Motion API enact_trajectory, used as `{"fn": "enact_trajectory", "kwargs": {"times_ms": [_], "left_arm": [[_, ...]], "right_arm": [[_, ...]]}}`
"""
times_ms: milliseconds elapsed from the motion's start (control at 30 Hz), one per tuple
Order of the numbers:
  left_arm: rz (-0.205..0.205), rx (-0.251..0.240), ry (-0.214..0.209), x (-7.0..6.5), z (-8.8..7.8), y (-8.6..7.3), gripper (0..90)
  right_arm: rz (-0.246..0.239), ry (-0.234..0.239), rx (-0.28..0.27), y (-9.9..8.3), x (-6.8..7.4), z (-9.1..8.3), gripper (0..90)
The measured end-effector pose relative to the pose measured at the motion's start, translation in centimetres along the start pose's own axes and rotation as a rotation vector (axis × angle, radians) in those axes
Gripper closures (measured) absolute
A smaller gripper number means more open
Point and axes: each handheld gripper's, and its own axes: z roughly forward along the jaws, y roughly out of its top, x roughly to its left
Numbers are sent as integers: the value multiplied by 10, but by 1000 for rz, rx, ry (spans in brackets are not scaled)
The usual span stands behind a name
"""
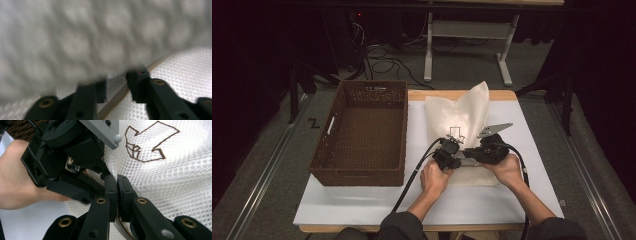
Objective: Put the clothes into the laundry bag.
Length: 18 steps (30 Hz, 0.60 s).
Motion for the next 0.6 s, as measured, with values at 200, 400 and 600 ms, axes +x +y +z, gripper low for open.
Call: {"fn": "enact_trajectory", "kwargs": {"times_ms": [200, 400, 600], "left_arm": [[-70, -56, -30, 12, -7, 8, 809], [-125, -98, 9, 20, 2, 15, 797], [-41, -84, 1, 13, -14, 7, 661]], "right_arm": [[2, 8, -3, -2, 0, -2, 887], [1, 9, 5, -1, 0, 2, 887], [19, -1, -8, -2, -4, -3, 887]]}}
